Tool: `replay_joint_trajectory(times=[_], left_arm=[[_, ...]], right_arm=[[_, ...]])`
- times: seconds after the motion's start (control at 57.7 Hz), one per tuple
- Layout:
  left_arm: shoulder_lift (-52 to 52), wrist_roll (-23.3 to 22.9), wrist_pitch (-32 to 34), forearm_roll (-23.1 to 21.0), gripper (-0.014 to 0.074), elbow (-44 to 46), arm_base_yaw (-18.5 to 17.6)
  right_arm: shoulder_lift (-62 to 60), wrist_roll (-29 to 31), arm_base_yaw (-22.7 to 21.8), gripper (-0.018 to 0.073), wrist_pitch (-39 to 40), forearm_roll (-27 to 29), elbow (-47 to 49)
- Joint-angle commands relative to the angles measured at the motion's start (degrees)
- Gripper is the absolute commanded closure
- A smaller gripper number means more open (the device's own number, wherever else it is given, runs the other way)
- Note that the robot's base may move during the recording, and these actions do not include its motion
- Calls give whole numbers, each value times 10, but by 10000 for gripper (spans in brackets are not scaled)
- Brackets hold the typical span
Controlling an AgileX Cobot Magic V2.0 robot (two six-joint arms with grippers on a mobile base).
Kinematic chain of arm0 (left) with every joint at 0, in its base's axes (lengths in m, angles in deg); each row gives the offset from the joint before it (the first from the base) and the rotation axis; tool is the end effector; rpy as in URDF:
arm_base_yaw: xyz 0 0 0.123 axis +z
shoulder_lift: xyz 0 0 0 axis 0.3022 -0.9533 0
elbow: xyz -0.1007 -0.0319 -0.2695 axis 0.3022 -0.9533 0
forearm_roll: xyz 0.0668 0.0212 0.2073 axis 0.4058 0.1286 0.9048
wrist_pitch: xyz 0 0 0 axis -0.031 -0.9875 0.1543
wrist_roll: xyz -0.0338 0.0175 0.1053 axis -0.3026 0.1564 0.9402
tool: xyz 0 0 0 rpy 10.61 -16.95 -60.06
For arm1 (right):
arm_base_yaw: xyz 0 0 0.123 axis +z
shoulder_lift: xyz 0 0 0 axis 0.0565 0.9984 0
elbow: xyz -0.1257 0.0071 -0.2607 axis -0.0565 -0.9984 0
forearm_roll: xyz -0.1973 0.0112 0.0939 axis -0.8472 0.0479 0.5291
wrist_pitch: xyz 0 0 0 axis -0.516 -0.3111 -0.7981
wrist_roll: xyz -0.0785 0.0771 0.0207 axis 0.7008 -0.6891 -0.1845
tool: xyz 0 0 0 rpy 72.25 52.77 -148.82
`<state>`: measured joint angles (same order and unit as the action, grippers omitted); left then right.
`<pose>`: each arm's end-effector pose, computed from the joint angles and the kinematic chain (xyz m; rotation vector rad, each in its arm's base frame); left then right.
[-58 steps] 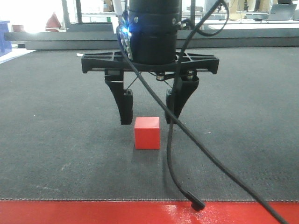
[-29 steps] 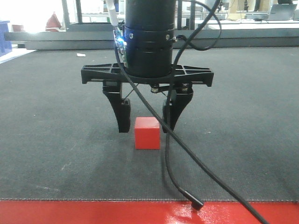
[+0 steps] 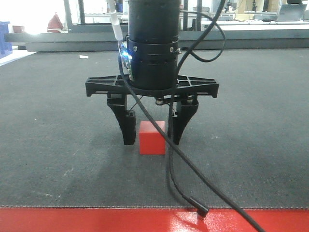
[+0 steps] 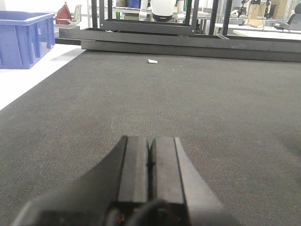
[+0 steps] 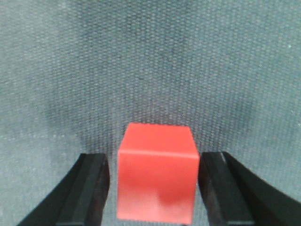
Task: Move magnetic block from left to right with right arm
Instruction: 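Lower the open right gripper around the red cube and close it, then lift the red cube with the right gripper and raise it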
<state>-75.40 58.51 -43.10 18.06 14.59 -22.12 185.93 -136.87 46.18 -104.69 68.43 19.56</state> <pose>0.0395 -0.0033 0.2020 0.0248 1.5283 -0.1025 0.2852 0.2614 0.2146 0.0895 2.9858 0.1665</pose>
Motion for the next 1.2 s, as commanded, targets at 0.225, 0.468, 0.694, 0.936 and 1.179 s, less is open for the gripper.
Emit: replay_joint_trajectory(times=[0.225,0.468,0.694,0.936,1.179], left_arm=[[6,-4,46,-1,722,-5,-3],[6,-4,46,-1,722,-5,-3],[6,-4,46,-1,722,-5,-3],[6,-4,46,-1,722,-5,-3],[6,-4,46,-1,722,-5,-3]], right_arm=[[-16,-1,-2,227,0,-2,19],[-49,0,0,246,-2,-7,19],[-109,17,0,246,-45,-60,17],[-206,82,-15,246,-22,-83,-51],[-350,185,-88,246,69,-57,-194]])
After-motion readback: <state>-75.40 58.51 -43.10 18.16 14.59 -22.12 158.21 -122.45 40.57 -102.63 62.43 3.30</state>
